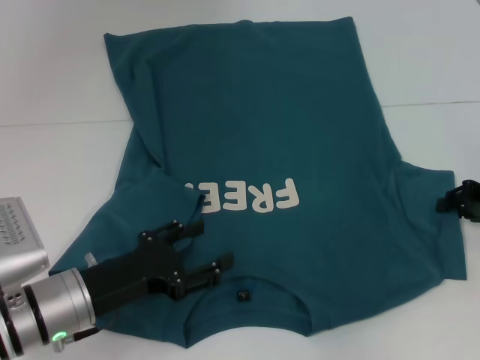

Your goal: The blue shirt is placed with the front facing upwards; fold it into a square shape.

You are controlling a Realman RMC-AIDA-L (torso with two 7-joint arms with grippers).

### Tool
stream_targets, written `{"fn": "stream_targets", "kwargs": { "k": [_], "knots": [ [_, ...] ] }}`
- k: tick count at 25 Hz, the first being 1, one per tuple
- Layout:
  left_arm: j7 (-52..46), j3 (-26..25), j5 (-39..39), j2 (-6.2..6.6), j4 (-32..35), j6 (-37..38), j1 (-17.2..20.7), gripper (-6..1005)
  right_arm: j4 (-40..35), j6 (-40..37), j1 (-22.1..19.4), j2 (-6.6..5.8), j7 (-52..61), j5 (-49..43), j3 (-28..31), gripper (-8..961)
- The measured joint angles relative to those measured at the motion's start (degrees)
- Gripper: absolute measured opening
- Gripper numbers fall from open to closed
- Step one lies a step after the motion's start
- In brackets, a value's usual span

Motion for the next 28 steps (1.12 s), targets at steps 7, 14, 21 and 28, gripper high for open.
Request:
{"fn": "stream_targets", "kwargs": {
  "k": [7,14,21,28],
  "knots": [
    [0.00,0.00,-0.29,0.00,0.00,0.00,0.00,800,-0.09,-0.23,-0.39,0.19,-1.95,2.03,-0.29,147],
    [0.00,-0.03,-0.46,0.00,0.00,0.00,0.08,800,-0.58,-0.52,-0.42,0.44,-3.23,2.07,-0.11,20],
    [0.00,-0.32,-0.52,0.00,0.01,0.19,0.17,799,-1.00,-1.49,-0.59,-0.13,-3.79,2.77,0.03,27],
    [0.00,-0.35,-0.52,0.00,0.00,0.27,0.18,799,-3.27,-3.09,-2.16,-1.24,-4.15,5.71,0.33,35]
  ]
}}
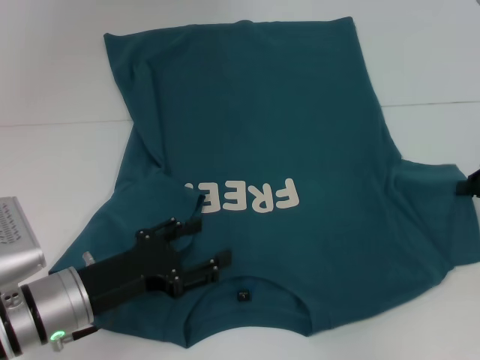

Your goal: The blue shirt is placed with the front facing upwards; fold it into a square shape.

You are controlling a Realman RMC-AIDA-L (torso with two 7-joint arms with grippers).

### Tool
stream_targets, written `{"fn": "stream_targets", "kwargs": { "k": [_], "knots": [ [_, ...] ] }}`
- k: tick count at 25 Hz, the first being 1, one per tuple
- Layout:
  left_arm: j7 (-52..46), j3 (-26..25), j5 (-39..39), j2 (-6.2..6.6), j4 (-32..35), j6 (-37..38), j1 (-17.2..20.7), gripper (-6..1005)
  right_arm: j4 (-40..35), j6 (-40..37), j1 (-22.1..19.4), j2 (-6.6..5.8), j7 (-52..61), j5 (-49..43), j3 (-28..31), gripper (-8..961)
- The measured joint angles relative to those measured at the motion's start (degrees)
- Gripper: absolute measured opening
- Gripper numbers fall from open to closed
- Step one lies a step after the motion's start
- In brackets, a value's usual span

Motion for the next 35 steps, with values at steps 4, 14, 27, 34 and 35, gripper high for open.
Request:
{"fn": "stream_targets", "kwargs": {
  "k": [4,14,27,34,35],
  "knots": [
    [0.00,0.00,0.03,0.00,0.00,0.08,0.00,799,-0.05,-0.82,-0.34,-1.11,0.04,0.24,0.51,39],
    [0.00,-0.06,0.15,0.00,0.06,0.10,0.00,799,-0.58,-4.53,-0.29,-4.03,0.71,-0.05,0.63,50],
    [0.00,0.11,0.09,0.00,0.10,0.15,0.00,800,-1.94,-7.42,2.95,-5.72,2.07,-2.72,-0.92,63],
    [-0.01,0.24,0.05,0.00,0.33,0.28,0.00,800,-2.95,-10.76,9.95,-4.11,5.45,-11.97,-2.42,71],
    [-0.01,0.25,0.05,0.00,0.35,0.31,0.00,800,-2.97,-11.08,10.82,-3.83,6.00,-12.58,-3.23,72]
  ]
}}
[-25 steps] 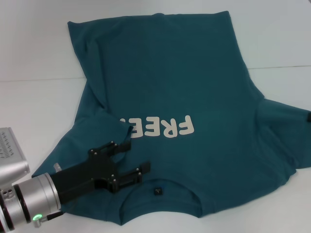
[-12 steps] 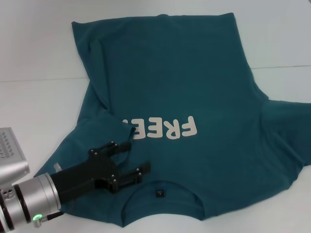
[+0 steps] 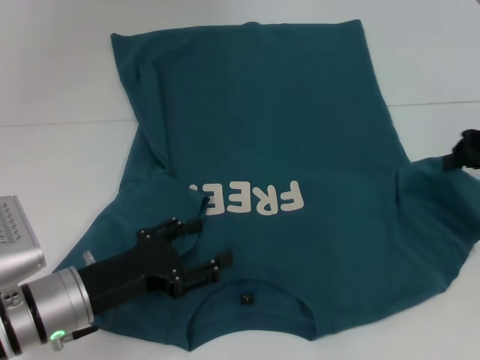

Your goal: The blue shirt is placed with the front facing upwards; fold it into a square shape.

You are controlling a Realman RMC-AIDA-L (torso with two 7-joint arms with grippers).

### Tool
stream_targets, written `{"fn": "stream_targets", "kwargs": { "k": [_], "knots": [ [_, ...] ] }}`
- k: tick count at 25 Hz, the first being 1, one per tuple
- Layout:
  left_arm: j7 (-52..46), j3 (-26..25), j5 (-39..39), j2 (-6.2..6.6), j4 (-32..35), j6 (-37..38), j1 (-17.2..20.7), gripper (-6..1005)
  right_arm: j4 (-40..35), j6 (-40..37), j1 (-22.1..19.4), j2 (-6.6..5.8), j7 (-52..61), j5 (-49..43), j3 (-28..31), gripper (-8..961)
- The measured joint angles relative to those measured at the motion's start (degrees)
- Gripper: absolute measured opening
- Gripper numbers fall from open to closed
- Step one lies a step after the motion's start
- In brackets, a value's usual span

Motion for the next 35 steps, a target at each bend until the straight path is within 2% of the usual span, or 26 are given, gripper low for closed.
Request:
{"fn": "stream_targets", "kwargs": {
  "k": [8,19,35],
  "knots": [
    [0.00,-0.02,0.17,0.10,0.38,1.42,-0.12,799,-1.13,-1.53,3.91,1.44,3.99,-1.65,-6.53,80],
    [-0.38,-0.25,0.39,0.18,1.56,2.56,0.00,799,-1.35,-2.39,8.51,3.02,5.83,-5.46,-7.57,92],
    [-0.13,-0.34,0.39,0.33,2.16,2.87,-0.07,800,-1.00,2.07,11.06,3.74,7.40,-6.54,-7.34,109]
  ]
}}
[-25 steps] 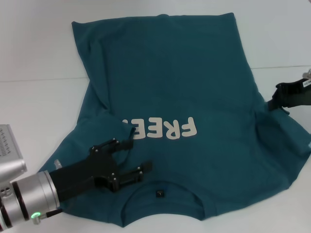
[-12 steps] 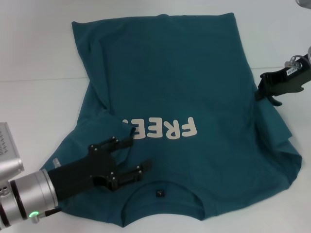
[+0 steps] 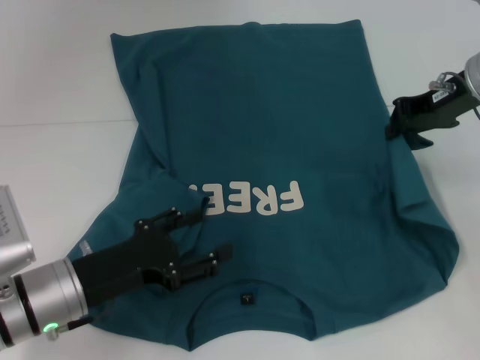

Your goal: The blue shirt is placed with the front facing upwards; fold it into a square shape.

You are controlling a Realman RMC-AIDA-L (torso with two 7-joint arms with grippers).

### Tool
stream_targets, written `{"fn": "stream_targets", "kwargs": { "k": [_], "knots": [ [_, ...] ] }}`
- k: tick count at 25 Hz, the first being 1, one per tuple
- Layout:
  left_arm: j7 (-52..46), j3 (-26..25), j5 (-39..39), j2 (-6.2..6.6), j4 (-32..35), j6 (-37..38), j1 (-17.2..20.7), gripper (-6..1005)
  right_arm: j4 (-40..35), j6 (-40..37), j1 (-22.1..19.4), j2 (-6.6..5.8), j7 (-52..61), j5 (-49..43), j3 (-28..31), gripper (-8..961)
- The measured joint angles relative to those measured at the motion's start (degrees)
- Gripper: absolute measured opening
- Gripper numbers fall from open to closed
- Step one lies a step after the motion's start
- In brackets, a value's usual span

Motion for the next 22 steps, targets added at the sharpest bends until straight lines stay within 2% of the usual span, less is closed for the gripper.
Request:
{"fn": "stream_targets", "kwargs": {
  "k": [7,15,16,22],
  "knots": [
    [-0.03,0.00,-0.40,-0.12,0.91,0.66,0.27,800,0.61,2.40,1.52,0.86,0.45,-0.16,-0.33,116],
    [-0.02,0.00,-0.45,-0.16,1.18,0.82,0.01,800,4.34,5.40,2.24,1.23,0.39,-0.16,-2.14,124],
    [-0.03,0.00,-0.45,-0.16,1.18,0.83,0.00,800,6.43,7.33,2.44,1.43,0.17,-0.16,-3.15,125],
    [-0.26,0.19,-0.45,-0.16,1.18,0.87,-0.11,800,7.08,10.18,2.42,2.79,-0.03,-0.14,-5.07,132]
  ]
}}
